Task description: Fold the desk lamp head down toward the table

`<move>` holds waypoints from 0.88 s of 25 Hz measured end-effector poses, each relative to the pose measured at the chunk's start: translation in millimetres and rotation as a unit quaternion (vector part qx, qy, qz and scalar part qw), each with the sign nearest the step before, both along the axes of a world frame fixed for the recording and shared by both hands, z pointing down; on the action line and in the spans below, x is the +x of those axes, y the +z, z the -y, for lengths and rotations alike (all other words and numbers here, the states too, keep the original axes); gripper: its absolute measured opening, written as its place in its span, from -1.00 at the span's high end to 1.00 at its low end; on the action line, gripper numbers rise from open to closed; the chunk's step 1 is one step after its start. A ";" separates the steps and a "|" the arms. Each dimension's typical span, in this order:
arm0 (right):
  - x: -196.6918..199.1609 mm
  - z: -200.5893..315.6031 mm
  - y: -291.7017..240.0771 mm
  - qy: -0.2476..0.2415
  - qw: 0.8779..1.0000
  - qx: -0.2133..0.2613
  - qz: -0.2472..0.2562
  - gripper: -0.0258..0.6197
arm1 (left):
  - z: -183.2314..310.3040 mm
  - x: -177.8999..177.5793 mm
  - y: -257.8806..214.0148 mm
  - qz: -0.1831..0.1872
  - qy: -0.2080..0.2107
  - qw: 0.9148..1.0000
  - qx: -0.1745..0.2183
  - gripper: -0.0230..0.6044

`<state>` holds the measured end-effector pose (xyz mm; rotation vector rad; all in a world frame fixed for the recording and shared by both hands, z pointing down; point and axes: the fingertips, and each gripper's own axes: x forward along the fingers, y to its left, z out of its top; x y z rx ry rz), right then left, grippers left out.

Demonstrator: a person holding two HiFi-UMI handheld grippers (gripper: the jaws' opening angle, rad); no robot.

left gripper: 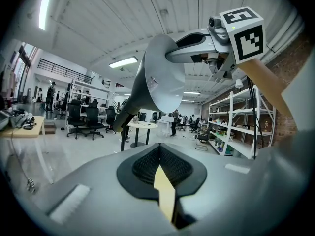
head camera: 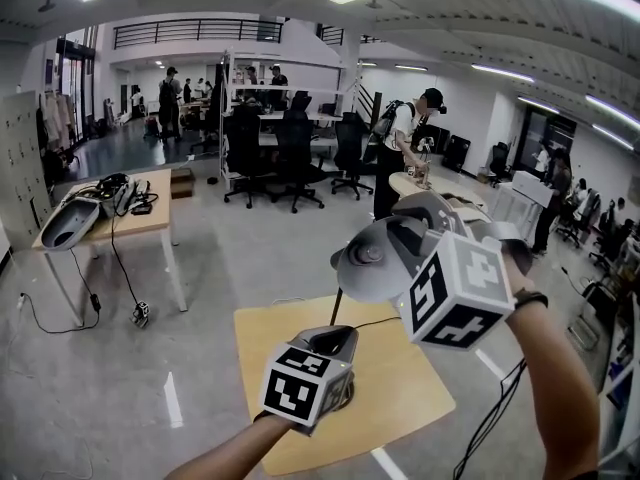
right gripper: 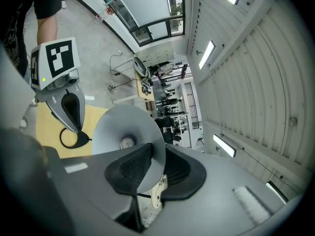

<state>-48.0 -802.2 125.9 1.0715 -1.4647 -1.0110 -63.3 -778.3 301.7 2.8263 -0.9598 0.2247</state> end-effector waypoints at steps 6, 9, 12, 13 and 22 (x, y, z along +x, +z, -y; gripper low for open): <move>11.4 -9.1 27.6 0.005 0.999 0.026 0.020 0.70 | -7.2 12.6 26.6 0.000 0.000 1.000 -0.003 0.86; 21.6 -11.5 40.1 0.003 0.999 0.039 0.024 0.70 | -10.8 22.0 40.5 -0.003 -0.002 1.000 -0.007 0.86; 27.5 -13.1 43.8 0.003 0.998 0.056 0.021 0.70 | -12.5 27.7 42.6 -0.006 -0.003 1.000 -0.010 0.86; 27.9 -13.1 42.5 0.005 0.998 0.061 0.020 0.70 | -11.4 27.5 41.6 -0.006 -0.004 1.000 -0.011 0.87; 33.3 -25.4 64.2 0.010 0.995 0.094 0.021 0.72 | -5.0 25.7 57.1 -0.005 -0.015 1.000 -0.017 0.87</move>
